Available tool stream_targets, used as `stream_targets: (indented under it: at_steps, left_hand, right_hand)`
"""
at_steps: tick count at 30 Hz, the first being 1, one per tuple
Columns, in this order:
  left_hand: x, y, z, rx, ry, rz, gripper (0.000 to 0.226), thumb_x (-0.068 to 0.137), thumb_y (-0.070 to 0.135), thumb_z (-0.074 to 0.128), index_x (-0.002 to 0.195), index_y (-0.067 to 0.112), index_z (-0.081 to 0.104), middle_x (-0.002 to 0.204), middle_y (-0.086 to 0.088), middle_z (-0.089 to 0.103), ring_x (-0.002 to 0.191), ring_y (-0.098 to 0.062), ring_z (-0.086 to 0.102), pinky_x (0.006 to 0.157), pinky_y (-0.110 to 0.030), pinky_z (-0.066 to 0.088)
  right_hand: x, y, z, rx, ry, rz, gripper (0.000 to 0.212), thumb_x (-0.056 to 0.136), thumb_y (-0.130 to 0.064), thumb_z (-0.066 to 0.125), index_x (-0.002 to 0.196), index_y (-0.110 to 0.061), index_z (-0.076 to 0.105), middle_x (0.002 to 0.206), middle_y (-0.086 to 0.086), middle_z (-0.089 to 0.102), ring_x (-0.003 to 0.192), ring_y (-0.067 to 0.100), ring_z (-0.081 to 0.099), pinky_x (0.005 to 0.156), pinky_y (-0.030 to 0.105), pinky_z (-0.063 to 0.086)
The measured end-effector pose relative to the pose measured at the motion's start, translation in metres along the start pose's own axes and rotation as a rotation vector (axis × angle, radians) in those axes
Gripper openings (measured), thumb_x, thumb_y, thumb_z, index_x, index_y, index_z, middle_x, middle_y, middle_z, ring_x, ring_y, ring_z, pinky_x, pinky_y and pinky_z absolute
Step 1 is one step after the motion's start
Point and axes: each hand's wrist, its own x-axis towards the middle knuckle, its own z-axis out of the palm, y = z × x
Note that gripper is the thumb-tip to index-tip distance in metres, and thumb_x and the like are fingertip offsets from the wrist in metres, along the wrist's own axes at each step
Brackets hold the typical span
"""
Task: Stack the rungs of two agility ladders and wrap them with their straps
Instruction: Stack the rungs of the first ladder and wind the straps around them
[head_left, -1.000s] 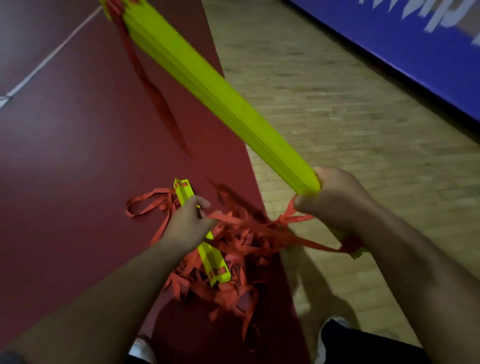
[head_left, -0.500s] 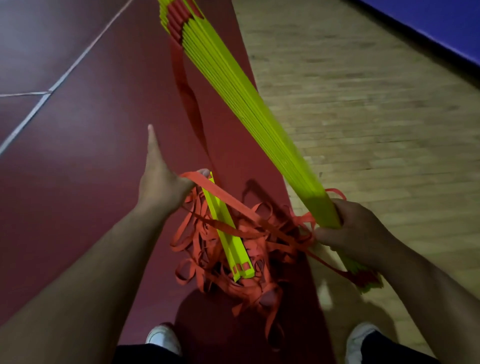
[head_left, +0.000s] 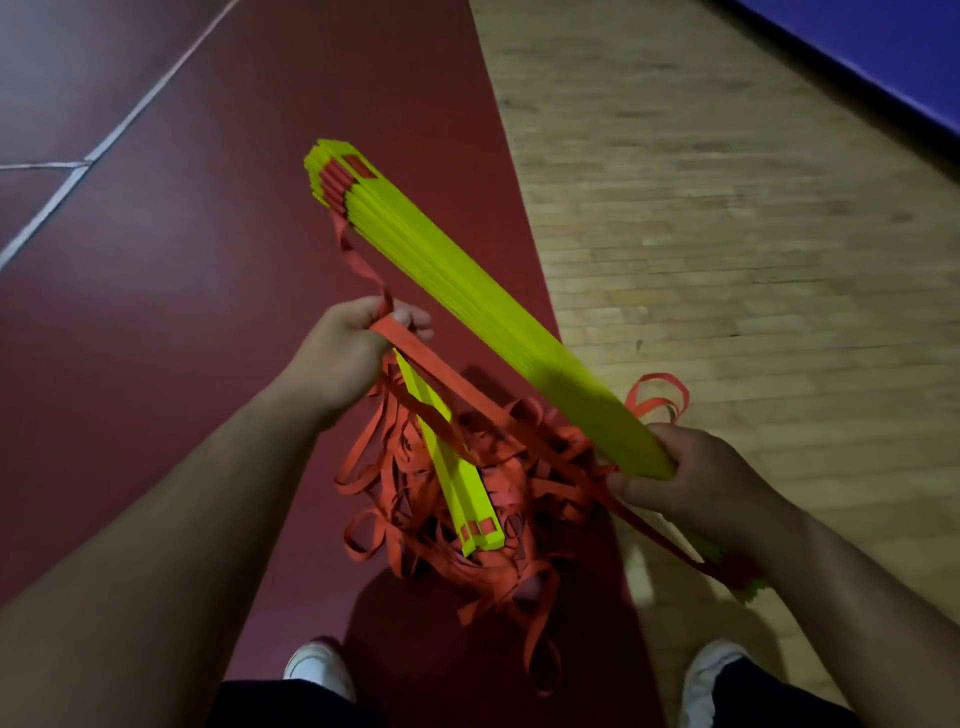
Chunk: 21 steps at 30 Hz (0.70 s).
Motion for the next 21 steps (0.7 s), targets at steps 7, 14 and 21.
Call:
stream_targets:
  at_steps: [7, 14, 21]
  left_hand:
    - [-0.006, 0.0, 0.002, 0.164, -0.036, -0.414, 0.006, 0.096, 0.013, 0.051, 0.101, 0.011, 0.056, 0.061, -0.001, 0.051, 0.044, -0.012, 0.047, 0.043, -0.024, 0.044]
    - [-0.011, -0.013, -0.004, 0.852, -0.277, -0.124, 0.044, 0.101, 0.042, 0.048, 0.13, 0.01, 0.057, 0.124, -0.012, 0.064, 0.119, -0.031, 0.057, 0.096, -0.035, 0.043]
    - [-0.013, -0.019, 0.01, 0.233, -0.041, -0.284, 0.047, 0.105, 0.035, 0.044, 0.073, 0.021, 0.077, 0.081, -0.009, 0.072, 0.071, -0.024, 0.064, 0.079, -0.04, 0.054]
  right_hand:
    - [-0.001, 0.001, 0.005, 0.089, -0.069, 0.043, 0.077, 0.034, -0.09, 0.073, 0.1, -0.056, 0.055, 0.088, -0.023, 0.069, 0.079, -0.01, 0.064, 0.057, 0.01, 0.044]
    - [-0.004, 0.011, 0.006, -0.022, -0.195, 0.067, 0.094, 0.038, -0.07, 0.091, 0.117, -0.061, 0.042, 0.104, -0.026, 0.063, 0.09, -0.021, 0.056, 0.062, 0.004, 0.045]
    - [-0.001, 0.013, 0.025, 0.025, -0.14, 0.013, 0.054, 0.065, -0.056, 0.078, 0.115, -0.048, 0.058, 0.098, -0.013, 0.069, 0.081, -0.003, 0.065, 0.07, 0.022, 0.054]
